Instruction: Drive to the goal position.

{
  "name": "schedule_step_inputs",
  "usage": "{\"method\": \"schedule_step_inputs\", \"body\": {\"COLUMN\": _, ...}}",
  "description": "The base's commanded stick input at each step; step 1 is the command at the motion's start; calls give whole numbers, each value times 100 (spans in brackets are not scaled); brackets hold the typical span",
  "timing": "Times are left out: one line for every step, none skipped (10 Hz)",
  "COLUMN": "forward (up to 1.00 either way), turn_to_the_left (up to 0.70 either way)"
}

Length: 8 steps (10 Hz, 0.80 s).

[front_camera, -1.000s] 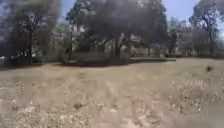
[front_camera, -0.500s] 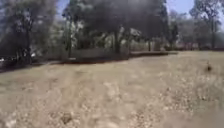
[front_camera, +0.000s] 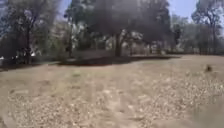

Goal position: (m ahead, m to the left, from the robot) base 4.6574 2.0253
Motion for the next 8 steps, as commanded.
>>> {"method": "schedule_step_inputs", "body": {"forward": 70, "turn_to_the_left": 0}}
{"method": "schedule_step_inputs", "body": {"forward": 70, "turn_to_the_left": 0}}
{"method": "schedule_step_inputs", "body": {"forward": 70, "turn_to_the_left": 0}}
{"method": "schedule_step_inputs", "body": {"forward": 70, "turn_to_the_left": 0}}
{"method": "schedule_step_inputs", "body": {"forward": 70, "turn_to_the_left": 0}}
{"method": "schedule_step_inputs", "body": {"forward": 70, "turn_to_the_left": 0}}
{"method": "schedule_step_inputs", "body": {"forward": 70, "turn_to_the_left": 0}}
{"method": "schedule_step_inputs", "body": {"forward": 70, "turn_to_the_left": 0}}
